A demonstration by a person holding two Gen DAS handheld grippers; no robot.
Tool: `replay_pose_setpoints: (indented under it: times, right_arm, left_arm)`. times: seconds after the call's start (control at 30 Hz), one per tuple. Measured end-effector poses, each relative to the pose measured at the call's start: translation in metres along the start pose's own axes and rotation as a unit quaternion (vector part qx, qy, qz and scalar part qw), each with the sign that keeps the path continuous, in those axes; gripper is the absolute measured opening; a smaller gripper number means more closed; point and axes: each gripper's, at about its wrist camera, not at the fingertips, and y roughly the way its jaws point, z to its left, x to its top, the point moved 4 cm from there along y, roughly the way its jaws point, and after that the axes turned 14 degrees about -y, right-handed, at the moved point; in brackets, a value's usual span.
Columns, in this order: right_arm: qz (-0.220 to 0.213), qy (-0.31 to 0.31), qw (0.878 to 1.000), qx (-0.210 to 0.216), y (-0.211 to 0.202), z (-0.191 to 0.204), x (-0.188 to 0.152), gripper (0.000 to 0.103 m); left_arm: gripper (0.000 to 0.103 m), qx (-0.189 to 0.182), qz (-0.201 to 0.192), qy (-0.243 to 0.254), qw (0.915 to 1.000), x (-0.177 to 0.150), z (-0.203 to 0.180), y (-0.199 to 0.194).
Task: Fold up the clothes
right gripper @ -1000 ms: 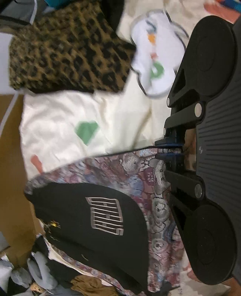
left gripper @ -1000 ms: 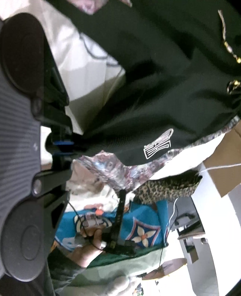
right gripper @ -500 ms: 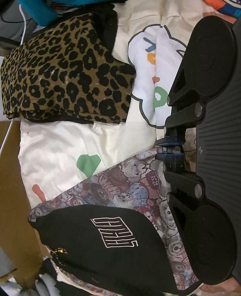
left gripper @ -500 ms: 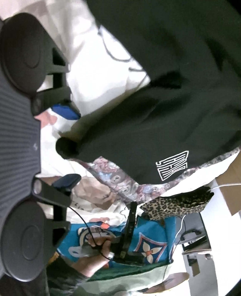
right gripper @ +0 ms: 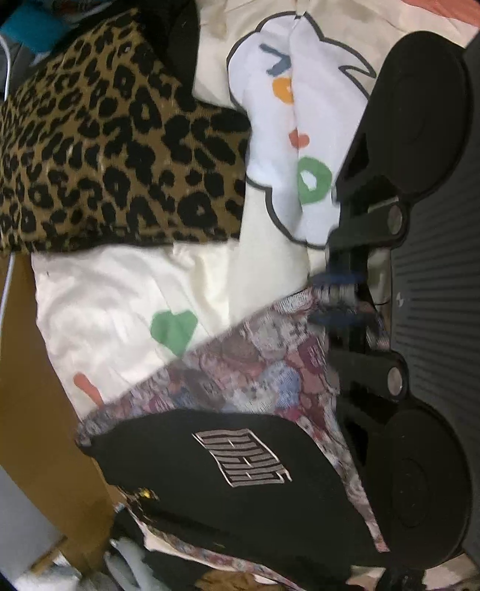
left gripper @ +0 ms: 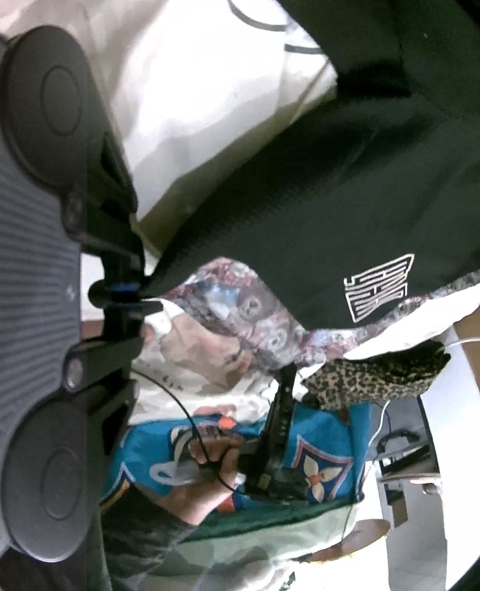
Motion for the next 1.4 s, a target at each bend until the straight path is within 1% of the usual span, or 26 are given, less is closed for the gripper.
replay_pose_setpoints:
  times: [0.13,0.27,0.33,0.47,0.57,0.63,0.67,0.7,0.73,0.8,0.93,1.17,1.33,1.4]
  right_arm:
    - [-0.006,-0.012,1.0,-0.007,-0.019,0.005,0.004,0.003]
    - [-0.01,-0.018,1.0,-0.019,-0.036,0.007,0.01,0.003]
    - [-0.01,-0.019,0.999,-0.027,-0.04,0.008,0.014,0.003]
    - [0.008,-0.027,0.998,-0.052,-0.03,0.006,0.011,0.003]
    - [0.023,-0.033,0.997,-0.071,-0.021,0.005,0.008,0.005]
    - [0.033,-0.037,0.995,-0.083,-0.015,0.005,0.007,0.007]
    - [0.038,-0.039,0.994,-0.09,-0.012,0.004,0.006,0.011]
    - [0.043,-0.042,0.994,-0.096,-0.01,0.004,0.005,0.011]
    - [0.045,-0.046,0.992,-0.104,-0.011,0.005,0.005,0.015]
    - [0.042,-0.057,0.991,-0.118,-0.018,0.008,0.007,0.017]
    - [0.012,-0.057,0.993,-0.098,-0.03,0.018,0.012,0.021]
    - [-0.01,-0.064,0.996,-0.063,-0.025,0.044,0.026,0.021]
    - [-0.015,-0.067,0.997,-0.027,-0.011,0.069,0.032,0.021]
    - [-0.01,-0.079,0.997,-0.015,-0.002,0.082,0.031,0.021]
  left_arm:
    - [0.005,-0.038,0.002,-0.014,0.9992,0.0,-0.003,-0.015]
    - [0.005,-0.076,0.001,-0.041,0.9962,0.005,0.002,-0.028]
    - [0.005,-0.064,-0.004,-0.04,0.9971,0.006,0.004,-0.027]
    - [0.005,-0.013,0.003,-0.038,0.9992,0.006,0.013,-0.012]
    - [0.005,0.029,0.011,-0.026,0.9992,0.004,0.016,-0.002]
    - [0.012,0.055,0.016,-0.012,0.9983,0.002,0.017,0.0]
    - [0.017,0.068,0.018,-0.006,0.9975,0.001,0.017,0.001]
    - [0.019,0.072,0.017,-0.001,0.9972,0.0,0.016,-0.002]
    - [0.02,0.075,0.016,0.003,0.997,-0.001,0.016,-0.005]
    - [0.021,0.079,0.008,0.005,0.9969,-0.002,0.016,-0.014]
    - [0.022,0.084,-0.019,0.002,0.9963,0.0,0.017,-0.033]
    - [0.024,0.103,-0.075,0.005,0.9919,0.013,0.017,-0.074]
    - [0.028,0.132,-0.112,0.013,0.9848,0.018,0.017,-0.104]
    - [0.03,0.145,-0.125,0.016,0.9814,0.017,0.018,-0.115]
